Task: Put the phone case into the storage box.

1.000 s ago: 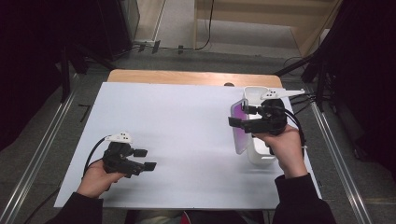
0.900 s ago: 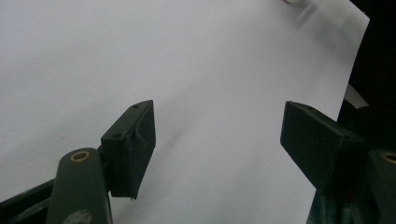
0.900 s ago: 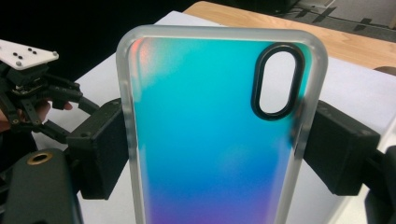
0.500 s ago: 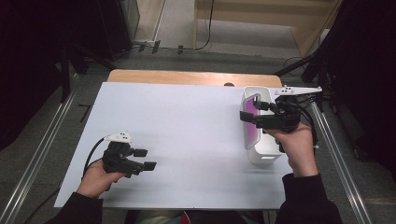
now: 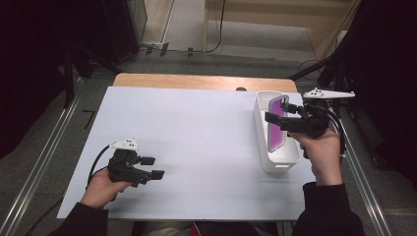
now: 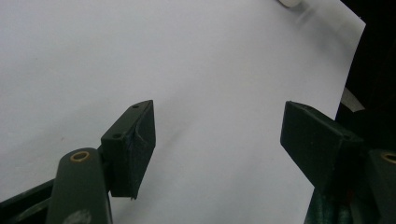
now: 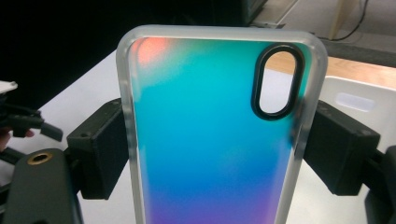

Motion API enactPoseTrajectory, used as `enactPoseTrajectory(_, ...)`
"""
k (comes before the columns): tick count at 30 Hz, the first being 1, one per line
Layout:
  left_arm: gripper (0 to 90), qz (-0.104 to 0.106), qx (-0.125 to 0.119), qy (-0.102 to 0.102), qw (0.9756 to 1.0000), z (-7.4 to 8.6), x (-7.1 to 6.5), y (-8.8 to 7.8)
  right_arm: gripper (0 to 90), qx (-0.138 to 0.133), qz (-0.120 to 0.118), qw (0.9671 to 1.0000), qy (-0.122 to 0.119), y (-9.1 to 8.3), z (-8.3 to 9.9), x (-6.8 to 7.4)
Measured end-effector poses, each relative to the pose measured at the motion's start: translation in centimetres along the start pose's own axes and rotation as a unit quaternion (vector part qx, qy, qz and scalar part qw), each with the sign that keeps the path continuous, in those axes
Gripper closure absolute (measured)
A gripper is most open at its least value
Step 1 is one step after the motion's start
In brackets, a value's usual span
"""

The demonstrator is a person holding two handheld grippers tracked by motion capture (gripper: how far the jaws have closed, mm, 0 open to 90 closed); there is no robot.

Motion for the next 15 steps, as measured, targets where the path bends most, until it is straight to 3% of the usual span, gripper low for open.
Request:
enactPoseTrajectory(4,26.3,0.007,-0.007,-0.005,0.9999,0.0,0.0,-0.1,14.9,0.000,0.006,0.9998,0.021,-0.2,0.0,-0.6)
enactPoseTrajectory(15,26.3,0.004,-0.009,-0.007,0.9999,0.0,0.1,-0.1,14.9,0.000,0.037,0.9989,0.029,0.2,0.1,-1.3)
Point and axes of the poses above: each handheld gripper's, and its own axes: y roughly forward along the jaws, z roughly out of its underside, x roughly to its left, the point moved 1 cm from there along y, roughly forward along the jaws, and after that the axes turned 4 degrees about z, right-handed, at the moved point
